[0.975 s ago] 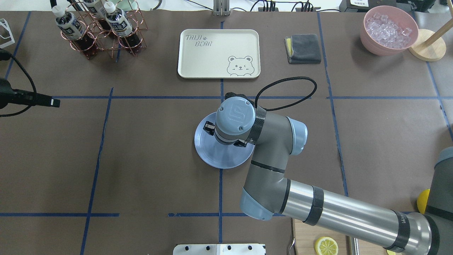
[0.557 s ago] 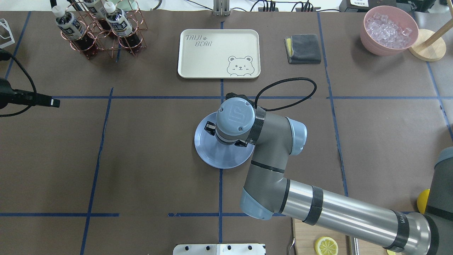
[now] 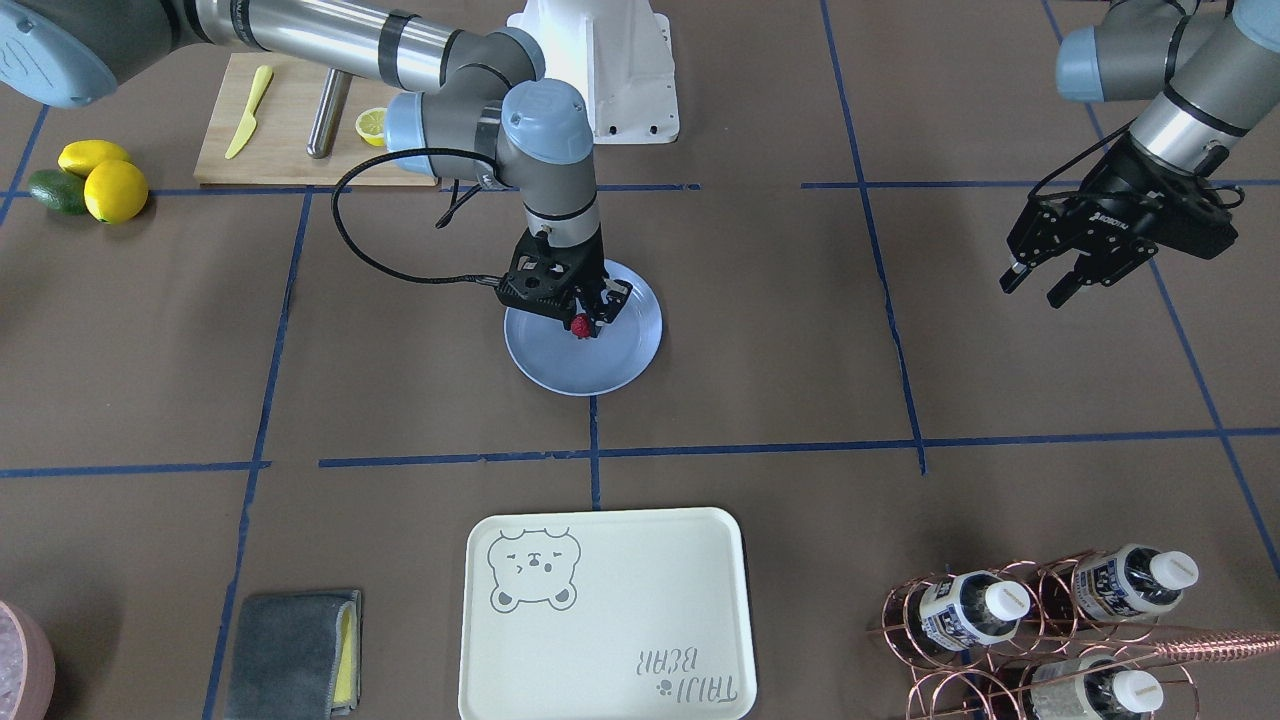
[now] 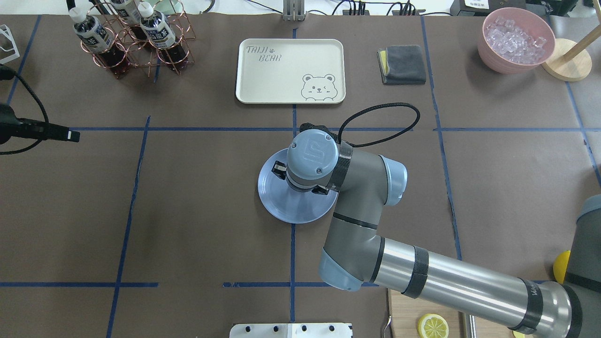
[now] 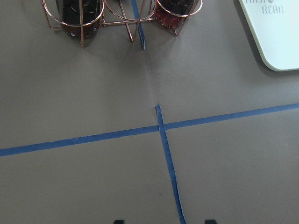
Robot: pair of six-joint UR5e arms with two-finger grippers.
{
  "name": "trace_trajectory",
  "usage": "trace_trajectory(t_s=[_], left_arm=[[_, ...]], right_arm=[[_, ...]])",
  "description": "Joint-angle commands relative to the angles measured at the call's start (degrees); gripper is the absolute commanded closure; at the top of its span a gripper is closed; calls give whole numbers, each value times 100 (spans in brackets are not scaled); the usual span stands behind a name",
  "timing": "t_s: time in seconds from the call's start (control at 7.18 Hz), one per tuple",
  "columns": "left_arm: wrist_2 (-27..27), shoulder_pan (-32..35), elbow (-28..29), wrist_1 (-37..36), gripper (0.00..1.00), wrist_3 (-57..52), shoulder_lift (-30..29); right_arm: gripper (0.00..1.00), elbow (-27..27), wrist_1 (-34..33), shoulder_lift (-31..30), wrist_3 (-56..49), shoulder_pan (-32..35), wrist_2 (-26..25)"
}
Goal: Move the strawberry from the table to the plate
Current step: 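Lower the strawberry into the plate with the right gripper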
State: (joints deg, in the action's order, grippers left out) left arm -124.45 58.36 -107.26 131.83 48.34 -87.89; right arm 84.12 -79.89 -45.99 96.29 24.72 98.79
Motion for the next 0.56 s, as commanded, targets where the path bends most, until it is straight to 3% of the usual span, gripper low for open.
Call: trace_trajectory(t_s=[0.0, 0.14, 0.28, 0.42], left_arm=[[0, 0, 3, 0, 35, 0, 0], [0, 0, 3, 0, 35, 0, 0], [0, 0, 12, -8, 35, 0, 0], [0, 0, 12, 0, 35, 0, 0]], right_arm=[[60, -10, -9, 2, -5, -2, 0], [46, -10, -9, -6, -5, -2, 0], [11, -44, -9, 11, -5, -2, 0], [0, -80, -18, 46, -5, -2, 0]])
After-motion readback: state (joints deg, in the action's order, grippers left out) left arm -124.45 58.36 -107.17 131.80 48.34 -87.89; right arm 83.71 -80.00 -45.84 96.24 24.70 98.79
